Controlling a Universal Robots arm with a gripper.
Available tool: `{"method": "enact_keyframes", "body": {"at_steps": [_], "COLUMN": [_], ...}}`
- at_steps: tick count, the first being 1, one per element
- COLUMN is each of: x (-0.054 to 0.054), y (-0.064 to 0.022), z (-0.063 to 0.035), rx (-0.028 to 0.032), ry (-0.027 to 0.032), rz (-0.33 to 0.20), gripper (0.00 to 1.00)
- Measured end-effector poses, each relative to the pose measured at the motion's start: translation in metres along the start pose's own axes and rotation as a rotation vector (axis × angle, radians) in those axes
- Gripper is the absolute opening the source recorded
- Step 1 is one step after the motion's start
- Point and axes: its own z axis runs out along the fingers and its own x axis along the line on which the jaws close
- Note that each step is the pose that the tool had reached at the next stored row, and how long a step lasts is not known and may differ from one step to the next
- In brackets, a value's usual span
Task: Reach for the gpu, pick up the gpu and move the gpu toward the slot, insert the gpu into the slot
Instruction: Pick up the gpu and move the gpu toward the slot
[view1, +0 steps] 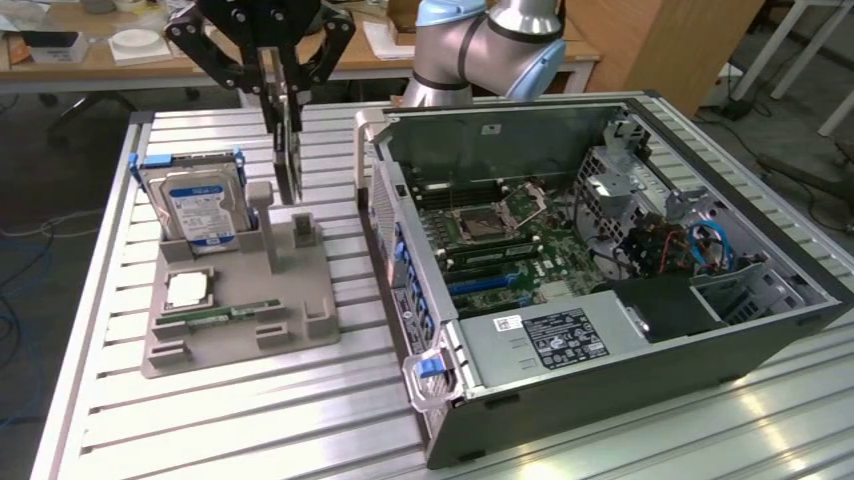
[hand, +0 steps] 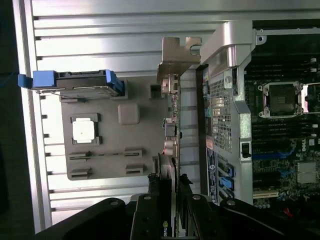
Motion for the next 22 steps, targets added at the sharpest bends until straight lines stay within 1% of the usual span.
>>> {"method": "enact_keyframes", "body": {"at_steps": [2,4,8,18,22], "x": [0.0,-0.004,-0.017,-0.054,-0.067], "y": [0.0002,0.0005,0.0015,0.0047,0.0057], "z": [0.0,0.0001,0.0006,0.0024,0.003], "rx": [0.0001,0.0001,0.0001,0.0001,0.0], "ry": [0.0,0.0001,0.0001,0.0002,0.0002], "rz": [0.0,0.0,0.0,0.0,0.0], "gripper": [0.25,0.25,0.25,0.25,0.25]}}
